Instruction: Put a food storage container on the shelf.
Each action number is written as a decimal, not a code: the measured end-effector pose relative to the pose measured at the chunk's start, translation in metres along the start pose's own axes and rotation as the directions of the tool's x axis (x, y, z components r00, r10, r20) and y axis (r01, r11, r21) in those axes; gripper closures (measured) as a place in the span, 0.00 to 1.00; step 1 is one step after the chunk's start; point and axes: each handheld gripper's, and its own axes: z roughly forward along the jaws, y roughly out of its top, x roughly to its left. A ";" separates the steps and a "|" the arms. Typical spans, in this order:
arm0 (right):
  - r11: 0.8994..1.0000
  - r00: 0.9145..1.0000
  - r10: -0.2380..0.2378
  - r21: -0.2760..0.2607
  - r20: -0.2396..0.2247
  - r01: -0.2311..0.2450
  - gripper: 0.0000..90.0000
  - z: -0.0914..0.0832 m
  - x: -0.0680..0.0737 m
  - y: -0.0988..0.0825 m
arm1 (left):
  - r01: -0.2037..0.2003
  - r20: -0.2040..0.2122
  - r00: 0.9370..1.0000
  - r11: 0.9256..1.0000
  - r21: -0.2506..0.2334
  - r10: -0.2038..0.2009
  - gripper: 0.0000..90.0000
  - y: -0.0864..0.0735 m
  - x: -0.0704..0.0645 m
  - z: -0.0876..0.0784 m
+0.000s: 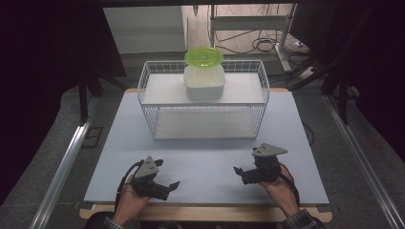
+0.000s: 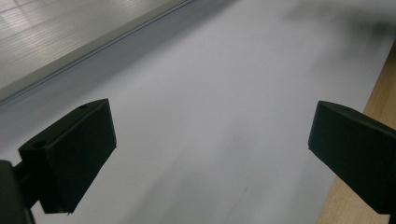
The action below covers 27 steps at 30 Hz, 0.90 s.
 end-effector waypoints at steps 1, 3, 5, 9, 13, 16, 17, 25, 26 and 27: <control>1.000 1.000 0.000 0.006 0.001 0.000 0.00 -0.001 0.000 -0.002 | 0.000 0.002 1.000 1.000 0.002 0.000 0.01 0.000 0.000 0.000; 1.000 1.000 0.004 0.015 0.003 -0.004 0.00 -0.002 -0.001 -0.006 | -0.005 0.000 1.000 1.000 0.007 0.005 0.01 0.000 0.000 0.001; 1.000 1.000 0.015 0.020 0.001 -0.015 0.00 -0.003 -0.001 -0.010 | -0.009 -0.003 1.000 1.000 0.010 0.009 0.01 0.000 -0.001 0.002; 0.999 1.000 0.030 0.035 0.003 -0.030 0.00 -0.003 -0.001 -0.017 | -0.014 -0.002 1.000 1.000 0.016 0.014 0.01 -0.001 -0.002 0.003; 0.998 1.000 0.022 0.066 0.016 -0.023 0.00 -0.001 0.001 -0.025 | -0.017 -0.002 1.000 1.000 0.021 0.017 0.01 -0.001 -0.002 0.003; 0.995 1.000 0.023 0.096 0.015 -0.024 0.00 0.001 0.002 -0.031 | -0.019 -0.004 1.000 0.999 0.027 0.019 0.01 -0.002 -0.002 0.004; 0.994 1.000 0.028 0.107 0.012 -0.029 0.00 0.002 0.002 -0.032 | -0.020 -0.004 1.000 0.999 0.029 0.020 0.01 -0.002 -0.002 0.004; 0.987 1.000 0.019 0.158 0.004 -0.019 0.00 0.007 0.006 -0.035 | -0.022 -0.006 1.000 0.999 0.038 0.022 0.01 -0.002 -0.002 0.006; 0.987 1.000 0.019 0.161 0.000 -0.019 0.00 0.007 0.006 -0.035 | -0.022 -0.006 1.000 0.999 0.037 0.022 0.01 -0.002 -0.002 0.006; 0.987 1.000 0.018 0.163 0.002 -0.018 0.00 0.007 0.006 -0.035 | -0.022 -0.006 1.000 0.999 0.037 0.022 0.01 -0.002 -0.002 0.006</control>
